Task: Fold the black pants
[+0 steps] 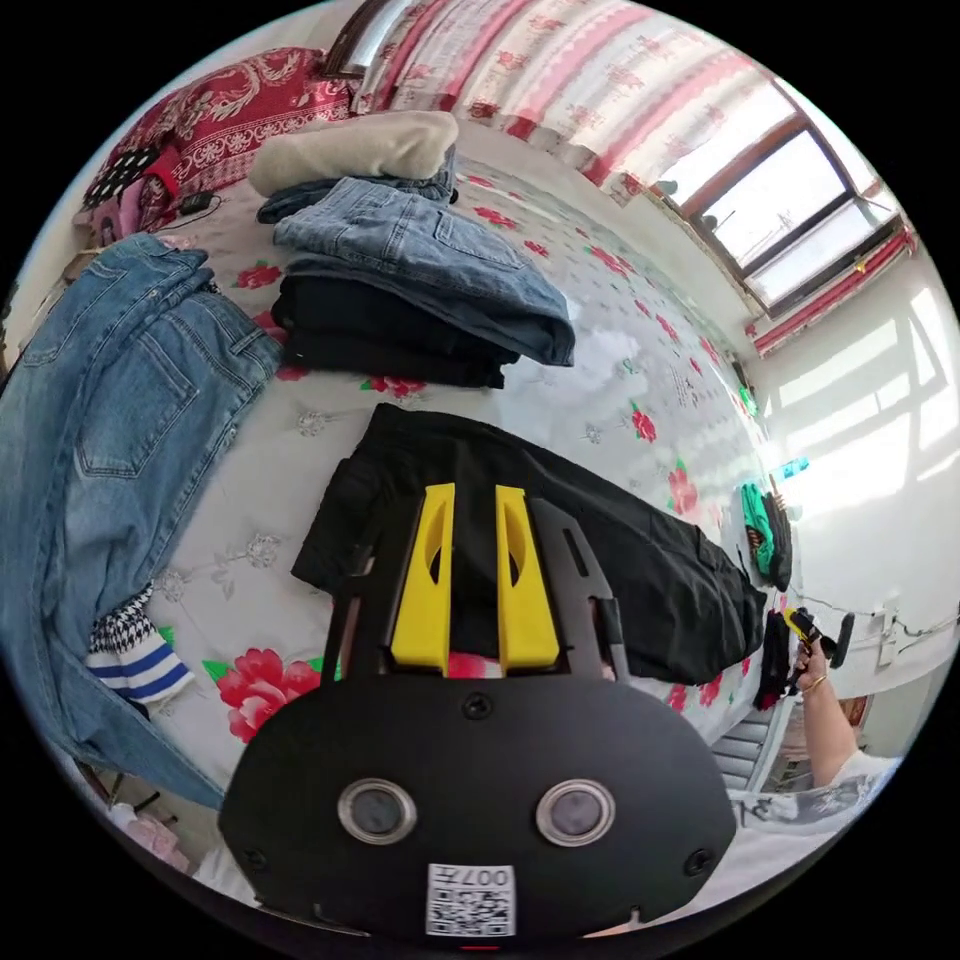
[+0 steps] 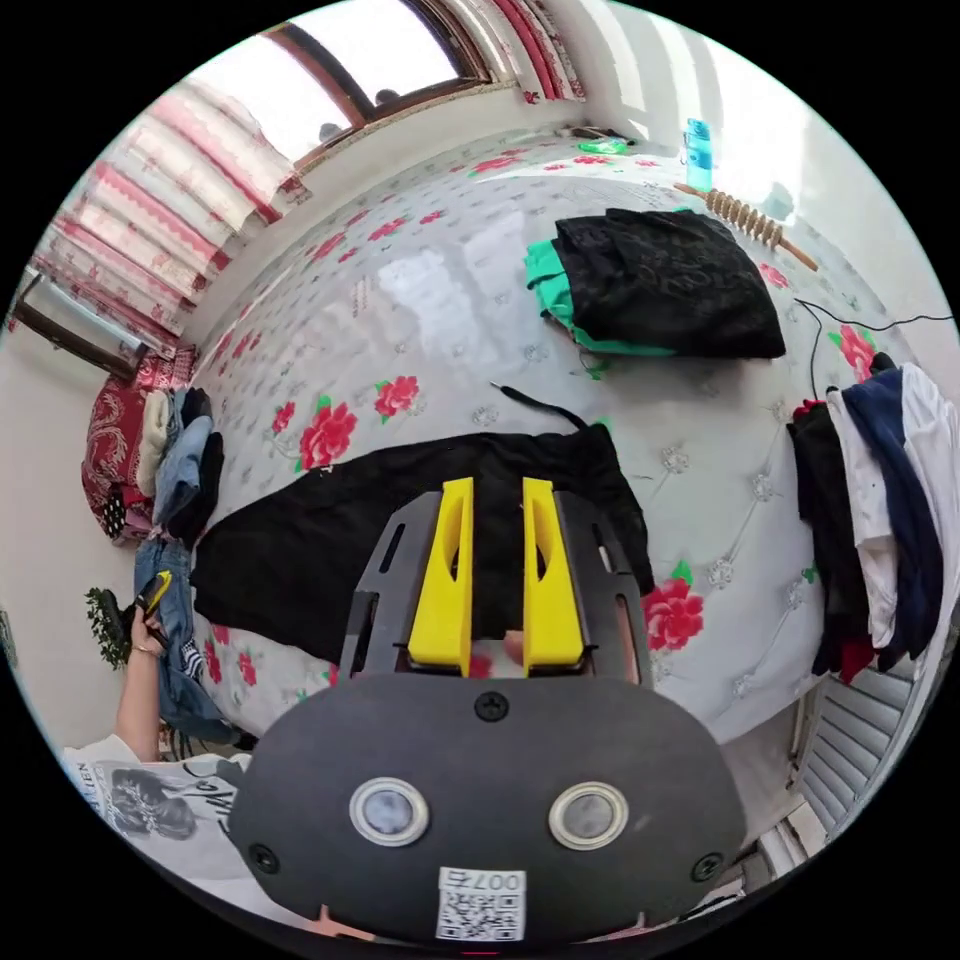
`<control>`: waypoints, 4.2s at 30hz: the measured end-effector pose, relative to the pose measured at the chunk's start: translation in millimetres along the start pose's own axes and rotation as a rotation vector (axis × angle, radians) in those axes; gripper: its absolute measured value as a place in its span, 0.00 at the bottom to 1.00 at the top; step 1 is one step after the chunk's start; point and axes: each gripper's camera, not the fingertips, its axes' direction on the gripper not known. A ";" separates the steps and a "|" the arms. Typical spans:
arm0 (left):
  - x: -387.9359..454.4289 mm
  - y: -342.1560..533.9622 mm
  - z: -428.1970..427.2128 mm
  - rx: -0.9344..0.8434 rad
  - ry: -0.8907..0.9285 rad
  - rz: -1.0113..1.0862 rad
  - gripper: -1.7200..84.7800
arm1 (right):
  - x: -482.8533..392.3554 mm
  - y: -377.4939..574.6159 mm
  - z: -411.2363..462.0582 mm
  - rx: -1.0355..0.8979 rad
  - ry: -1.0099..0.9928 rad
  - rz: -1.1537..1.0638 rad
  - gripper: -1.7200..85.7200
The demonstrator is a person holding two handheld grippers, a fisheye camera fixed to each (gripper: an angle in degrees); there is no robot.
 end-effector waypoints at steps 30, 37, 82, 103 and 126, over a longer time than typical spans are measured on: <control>127.3 -3.8 46.3 -0.234 -0.250 0.140 0.01 | -99.3 9.9 -23.7 0.150 0.335 -0.113 0.12; 91.8 -3.2 21.7 -0.212 -0.213 -0.044 0.01 | -235.2 82.2 40.5 -0.044 0.005 -0.365 0.10; -57.8 68.7 -41.1 -0.207 -0.104 -0.182 0.02 | -329.6 153.0 42.1 -0.442 0.386 -0.659 0.03; -35.0 39.1 -35.5 -0.126 -0.100 0.137 0.01 | -410.7 148.7 31.8 -0.316 0.132 -0.785 0.03; -52.4 27.9 -59.8 -0.148 -0.029 0.222 0.01 | -541.2 119.9 138.3 -0.403 0.116 -1.070 0.02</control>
